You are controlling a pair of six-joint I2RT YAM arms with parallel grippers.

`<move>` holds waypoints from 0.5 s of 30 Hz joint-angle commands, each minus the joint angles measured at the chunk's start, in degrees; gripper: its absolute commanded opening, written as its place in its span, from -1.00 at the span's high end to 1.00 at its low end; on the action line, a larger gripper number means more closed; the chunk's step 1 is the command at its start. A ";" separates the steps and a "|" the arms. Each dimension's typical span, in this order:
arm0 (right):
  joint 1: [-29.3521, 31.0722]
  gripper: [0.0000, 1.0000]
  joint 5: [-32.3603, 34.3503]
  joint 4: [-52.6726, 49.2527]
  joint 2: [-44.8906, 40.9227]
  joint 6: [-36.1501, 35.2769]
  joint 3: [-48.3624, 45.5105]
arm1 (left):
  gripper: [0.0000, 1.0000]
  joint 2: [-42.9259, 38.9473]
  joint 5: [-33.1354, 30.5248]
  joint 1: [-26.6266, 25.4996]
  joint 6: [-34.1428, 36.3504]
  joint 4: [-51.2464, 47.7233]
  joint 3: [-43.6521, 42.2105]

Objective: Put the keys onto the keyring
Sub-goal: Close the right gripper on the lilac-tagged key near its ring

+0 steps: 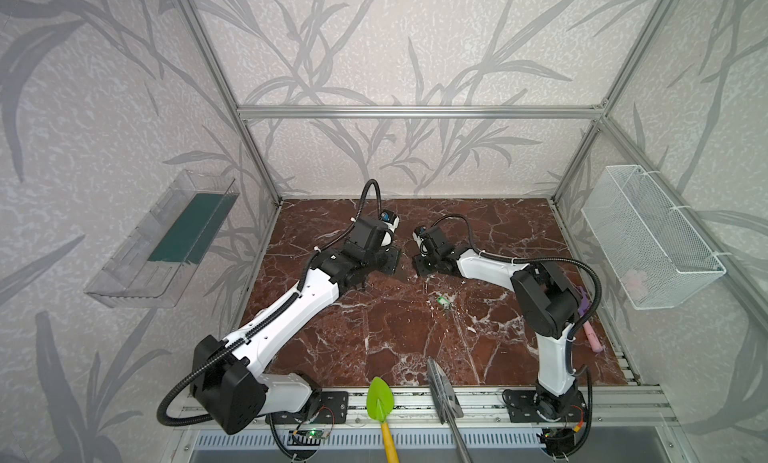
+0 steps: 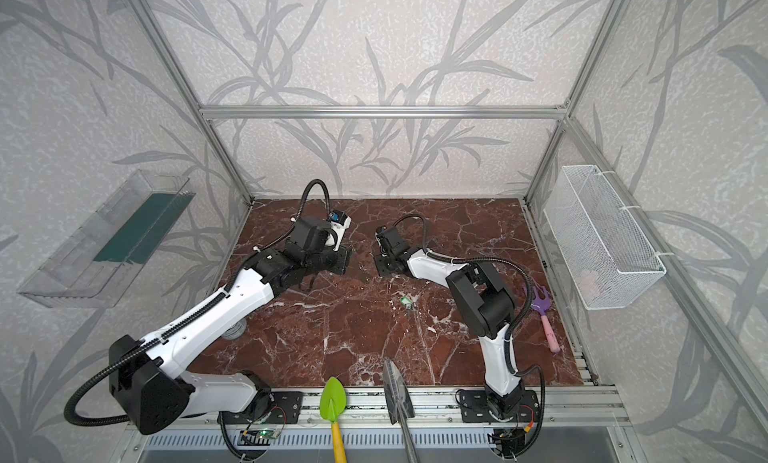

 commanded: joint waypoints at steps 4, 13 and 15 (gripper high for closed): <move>0.38 -0.07 5.78 -3.63 2.29 -0.44 3.18 | 1.00 -2.36 -1.32 -0.24 -0.10 0.50 -0.66; 1.09 -0.06 9.41 -7.51 4.91 -1.08 6.27 | 1.00 -2.27 -1.20 -0.27 0.06 0.41 -0.49; 1.17 -0.05 9.92 -8.32 5.45 -0.86 6.68 | 1.00 -2.26 -1.24 -0.26 0.07 0.50 -0.49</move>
